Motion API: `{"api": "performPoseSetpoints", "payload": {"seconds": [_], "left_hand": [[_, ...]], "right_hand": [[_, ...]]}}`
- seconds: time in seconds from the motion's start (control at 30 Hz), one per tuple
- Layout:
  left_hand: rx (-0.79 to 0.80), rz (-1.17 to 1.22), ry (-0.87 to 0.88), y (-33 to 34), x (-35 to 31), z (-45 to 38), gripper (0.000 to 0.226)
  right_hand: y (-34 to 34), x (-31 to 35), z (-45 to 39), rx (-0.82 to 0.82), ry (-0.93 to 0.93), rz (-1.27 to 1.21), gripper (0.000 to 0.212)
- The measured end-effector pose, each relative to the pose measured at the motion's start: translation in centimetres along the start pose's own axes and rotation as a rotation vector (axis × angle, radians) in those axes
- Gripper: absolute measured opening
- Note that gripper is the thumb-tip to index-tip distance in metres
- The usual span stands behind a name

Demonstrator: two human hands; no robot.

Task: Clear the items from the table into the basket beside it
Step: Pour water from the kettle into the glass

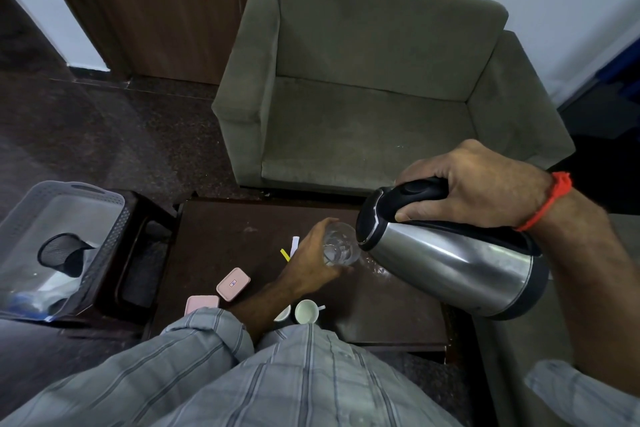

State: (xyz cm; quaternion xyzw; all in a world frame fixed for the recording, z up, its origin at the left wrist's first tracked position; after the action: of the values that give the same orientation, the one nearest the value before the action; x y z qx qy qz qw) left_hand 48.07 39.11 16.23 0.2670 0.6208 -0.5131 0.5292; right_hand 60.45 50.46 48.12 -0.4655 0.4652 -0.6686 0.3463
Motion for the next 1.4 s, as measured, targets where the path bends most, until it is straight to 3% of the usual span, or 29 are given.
{"api": "performPoseSetpoints", "payload": {"seconds": [0.67, 0.87, 1.4], "left_hand": [[-0.012, -0.042, -0.046, -0.21, -0.49, 0.04, 0.104], [-0.006, -0.049, -0.083, -0.20, -0.50, 0.09, 0.100], [-0.014, -0.058, -0.111, 0.16, 0.33, 0.11, 0.102]], "right_hand": [[0.33, -0.67, -0.54, 0.022, -0.007, -0.013, 0.054], [0.28, -0.57, -0.50, 0.023, -0.006, -0.015, 0.039], [-0.02, -0.15, -0.56, 0.024, -0.010, 0.011, 0.036]]}}
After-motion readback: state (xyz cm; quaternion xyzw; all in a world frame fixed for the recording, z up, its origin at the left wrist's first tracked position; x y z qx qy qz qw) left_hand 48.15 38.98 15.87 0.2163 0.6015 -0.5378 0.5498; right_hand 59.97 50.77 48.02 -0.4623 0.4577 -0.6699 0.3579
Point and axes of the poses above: each hand's wrist, its own z-axis away from the middle knuckle, its own y-axis out of the palm, x = y × z, the point moved 3 cm from there along -z, towards the middle knuckle, and after that the axes turned 4 degrees about -x, right-handed, at the moved point
